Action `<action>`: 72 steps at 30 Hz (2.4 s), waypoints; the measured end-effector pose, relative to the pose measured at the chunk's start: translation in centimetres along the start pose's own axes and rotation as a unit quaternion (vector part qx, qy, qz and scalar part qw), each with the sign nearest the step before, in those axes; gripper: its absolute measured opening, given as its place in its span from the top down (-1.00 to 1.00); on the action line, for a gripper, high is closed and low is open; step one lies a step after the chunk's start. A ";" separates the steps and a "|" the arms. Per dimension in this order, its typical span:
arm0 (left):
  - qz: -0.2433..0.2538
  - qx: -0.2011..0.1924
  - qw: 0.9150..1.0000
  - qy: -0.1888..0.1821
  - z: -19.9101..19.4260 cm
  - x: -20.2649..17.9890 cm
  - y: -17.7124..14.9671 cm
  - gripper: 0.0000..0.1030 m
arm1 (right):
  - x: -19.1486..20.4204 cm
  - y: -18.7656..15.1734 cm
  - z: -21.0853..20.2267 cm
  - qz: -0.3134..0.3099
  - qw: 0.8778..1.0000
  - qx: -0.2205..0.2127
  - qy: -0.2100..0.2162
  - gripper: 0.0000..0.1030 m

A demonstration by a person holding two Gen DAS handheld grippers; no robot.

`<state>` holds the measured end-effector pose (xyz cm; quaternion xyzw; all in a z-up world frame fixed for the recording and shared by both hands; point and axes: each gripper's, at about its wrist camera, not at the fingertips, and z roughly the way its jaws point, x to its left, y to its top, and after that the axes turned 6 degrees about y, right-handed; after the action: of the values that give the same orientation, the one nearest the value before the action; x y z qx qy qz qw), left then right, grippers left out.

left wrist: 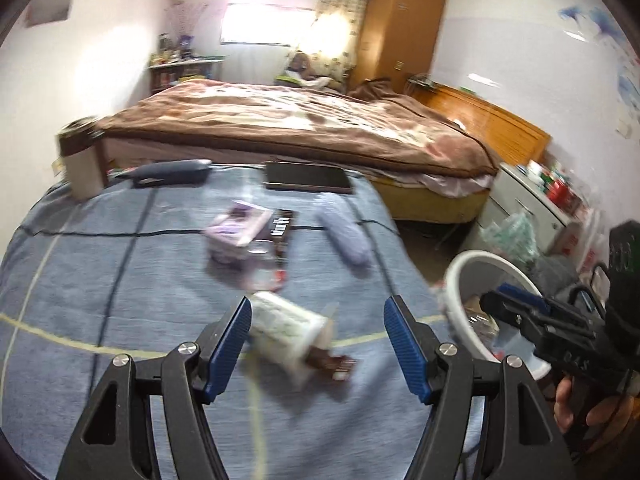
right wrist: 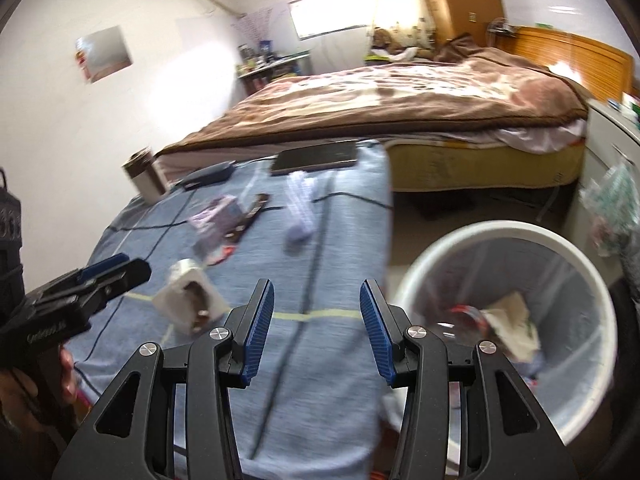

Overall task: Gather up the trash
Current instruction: 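Move both tools back to the table toward the juice box and yogurt cup, then grasp the white yogurt cup with the right gripper while the left grasps the purple juice box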

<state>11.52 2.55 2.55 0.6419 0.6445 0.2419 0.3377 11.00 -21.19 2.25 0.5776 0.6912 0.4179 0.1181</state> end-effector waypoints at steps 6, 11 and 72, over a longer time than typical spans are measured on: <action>-0.036 -0.005 0.999 0.032 -0.2 4.6 0.4 -0.37 | 3.5 0.5 2.0 -0.039 0.999 0.018 0.032 0.08; -0.051 0.002 0.998 0.039 0.4 7.5 0.5 -0.38 | 6.5 1.0 4.2 -0.065 0.996 0.036 0.054 0.08; 0.007 0.164 0.986 -0.031 17.4 6.6 7.1 -0.41 | 11.0 0.6 10.9 -0.140 0.979 0.135 0.063 -0.03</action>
<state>29.53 7.35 -4.38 0.7002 0.6602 0.1155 0.2460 15.09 -6.55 -0.63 0.4588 0.8211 0.3355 0.0526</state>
